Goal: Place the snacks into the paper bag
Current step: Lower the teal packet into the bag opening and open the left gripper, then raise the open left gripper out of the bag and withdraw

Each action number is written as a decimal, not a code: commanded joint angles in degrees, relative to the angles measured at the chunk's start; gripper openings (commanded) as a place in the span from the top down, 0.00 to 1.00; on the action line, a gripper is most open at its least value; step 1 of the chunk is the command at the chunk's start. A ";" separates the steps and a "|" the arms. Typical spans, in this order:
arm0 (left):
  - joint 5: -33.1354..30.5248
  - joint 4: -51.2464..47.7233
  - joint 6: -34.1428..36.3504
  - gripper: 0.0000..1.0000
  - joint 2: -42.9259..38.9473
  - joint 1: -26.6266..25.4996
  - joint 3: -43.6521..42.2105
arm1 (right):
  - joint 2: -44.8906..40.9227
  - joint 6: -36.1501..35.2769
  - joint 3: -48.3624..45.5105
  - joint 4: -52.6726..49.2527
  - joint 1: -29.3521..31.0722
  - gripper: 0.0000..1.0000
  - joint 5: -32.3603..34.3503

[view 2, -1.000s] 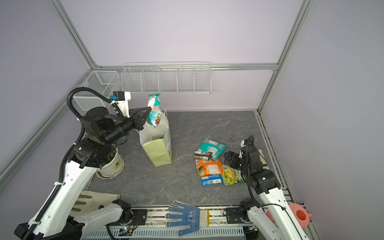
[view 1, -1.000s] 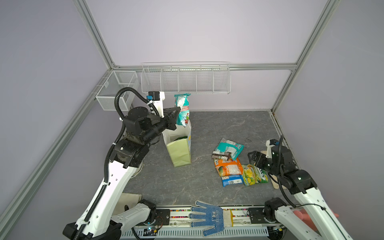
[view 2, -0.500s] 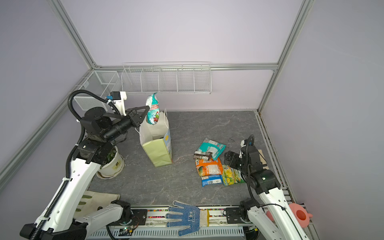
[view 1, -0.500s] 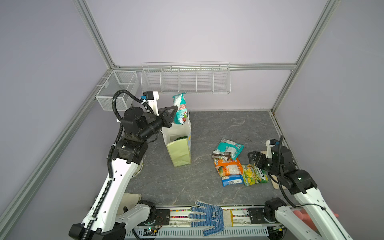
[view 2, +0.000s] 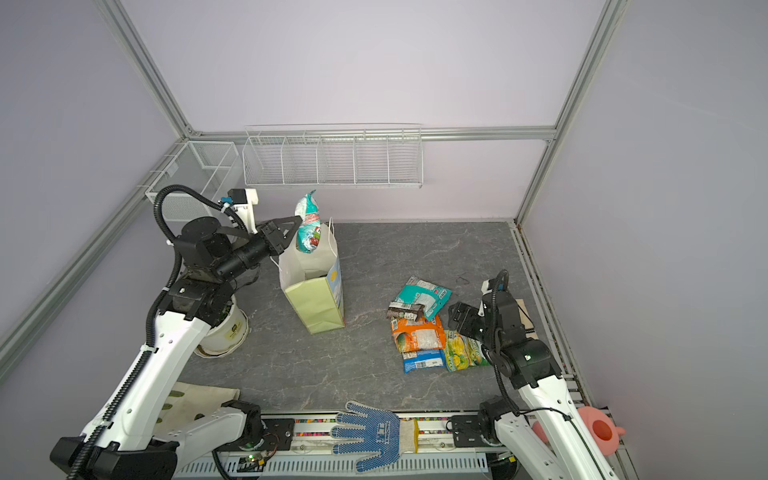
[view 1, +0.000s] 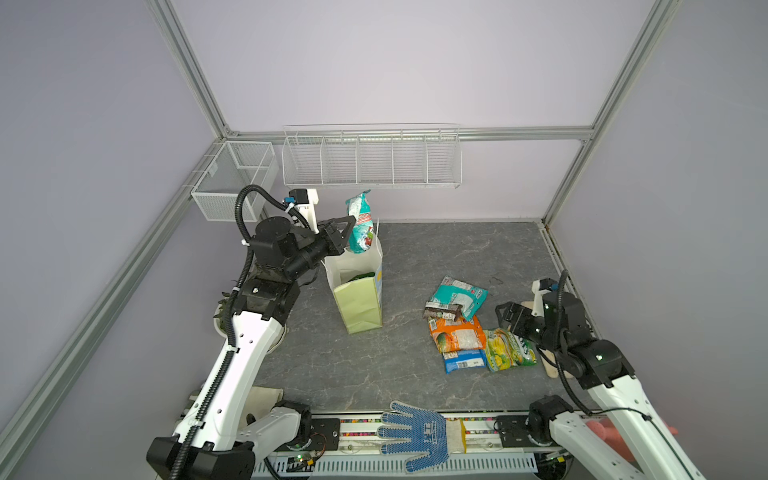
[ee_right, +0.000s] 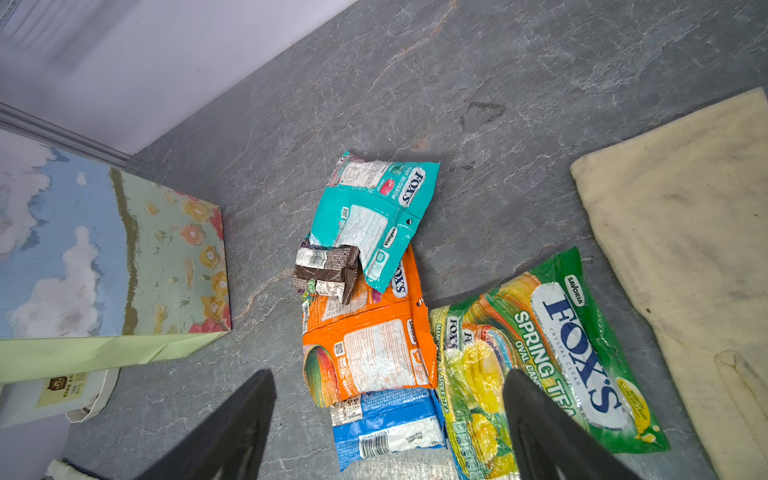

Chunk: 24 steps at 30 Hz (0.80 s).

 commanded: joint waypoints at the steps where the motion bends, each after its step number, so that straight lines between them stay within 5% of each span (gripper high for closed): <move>1: 1.32 4.84 -1.48 1.00 0.00 0.66 -0.57 | -0.80 0.92 -0.74 0.15 -0.29 0.11 -0.36; 13: 1.30 5.40 -2.40 0.97 0.33 0.85 -2.76 | -1.15 1.10 -0.85 0.00 -0.29 0.11 -0.42; 18: -1.13 4.28 -3.03 0.30 -0.49 0.77 -2.45 | -1.09 1.14 -0.85 0.17 -0.27 0.11 -0.69; 24: -0.53 4.72 -3.22 0.23 -2.42 0.80 -2.44 | -0.84 1.25 -1.03 0.57 -0.29 0.11 -0.78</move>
